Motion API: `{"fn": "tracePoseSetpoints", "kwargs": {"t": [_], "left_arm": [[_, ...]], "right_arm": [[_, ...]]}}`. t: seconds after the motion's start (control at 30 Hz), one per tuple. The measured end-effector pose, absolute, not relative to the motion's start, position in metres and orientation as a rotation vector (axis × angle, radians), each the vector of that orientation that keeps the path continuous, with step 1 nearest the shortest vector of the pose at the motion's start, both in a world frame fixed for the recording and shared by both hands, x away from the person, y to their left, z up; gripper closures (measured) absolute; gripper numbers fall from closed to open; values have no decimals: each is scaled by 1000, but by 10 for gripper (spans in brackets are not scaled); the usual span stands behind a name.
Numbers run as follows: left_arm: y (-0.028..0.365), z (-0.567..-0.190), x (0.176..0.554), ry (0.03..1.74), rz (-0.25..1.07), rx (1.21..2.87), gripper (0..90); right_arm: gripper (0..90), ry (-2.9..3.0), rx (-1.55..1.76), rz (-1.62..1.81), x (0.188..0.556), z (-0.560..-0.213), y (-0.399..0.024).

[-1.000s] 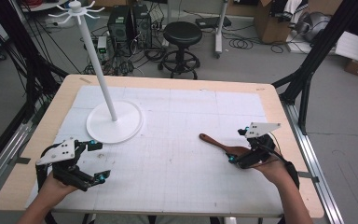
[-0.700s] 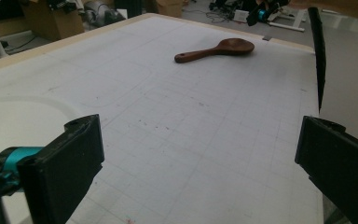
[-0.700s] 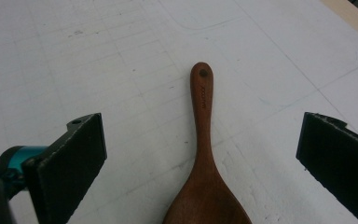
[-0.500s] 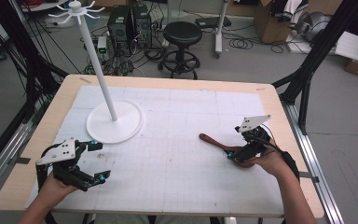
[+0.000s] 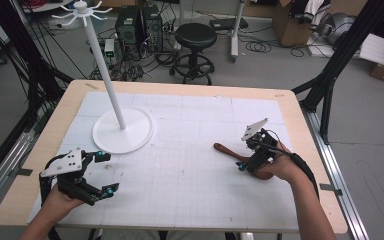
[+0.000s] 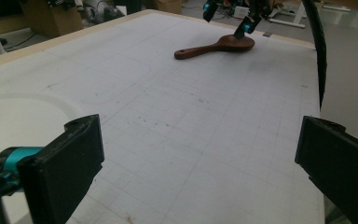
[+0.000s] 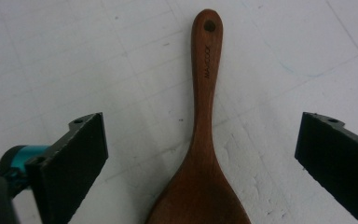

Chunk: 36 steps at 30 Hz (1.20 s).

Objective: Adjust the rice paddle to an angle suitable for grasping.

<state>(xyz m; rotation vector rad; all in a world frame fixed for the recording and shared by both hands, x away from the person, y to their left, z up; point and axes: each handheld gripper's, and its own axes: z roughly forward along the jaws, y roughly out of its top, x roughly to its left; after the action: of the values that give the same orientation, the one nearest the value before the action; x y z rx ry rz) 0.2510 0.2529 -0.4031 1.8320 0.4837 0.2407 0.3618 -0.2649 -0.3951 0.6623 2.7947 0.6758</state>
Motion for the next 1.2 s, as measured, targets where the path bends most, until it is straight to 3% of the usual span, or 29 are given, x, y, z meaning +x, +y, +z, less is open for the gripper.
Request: {"fn": "tracePoseSetpoints", "kwargs": {"t": [0.37, 0.5, 0.7, 1.03, 1.2], "left_arm": [[251, -404, 251, 486, 237, 1840, 17], [251, -405, 252, 486, 237, 1843, 17], [251, -406, 252, 490, 236, 1847, 17], [250, -406, 251, 489, 235, 1853, 17], [250, -406, 251, 486, 237, 1856, 17]], "right_arm": [[61, 2851, 670, 572, 371, -409, -259], [137, 2877, 655, 526, 374, -414, -256], [176, 2884, 654, 455, 376, -418, -253], [381, 2936, 665, 319, 385, -413, -240], [416, 2965, 681, 288, 388, -415, -238]]}}
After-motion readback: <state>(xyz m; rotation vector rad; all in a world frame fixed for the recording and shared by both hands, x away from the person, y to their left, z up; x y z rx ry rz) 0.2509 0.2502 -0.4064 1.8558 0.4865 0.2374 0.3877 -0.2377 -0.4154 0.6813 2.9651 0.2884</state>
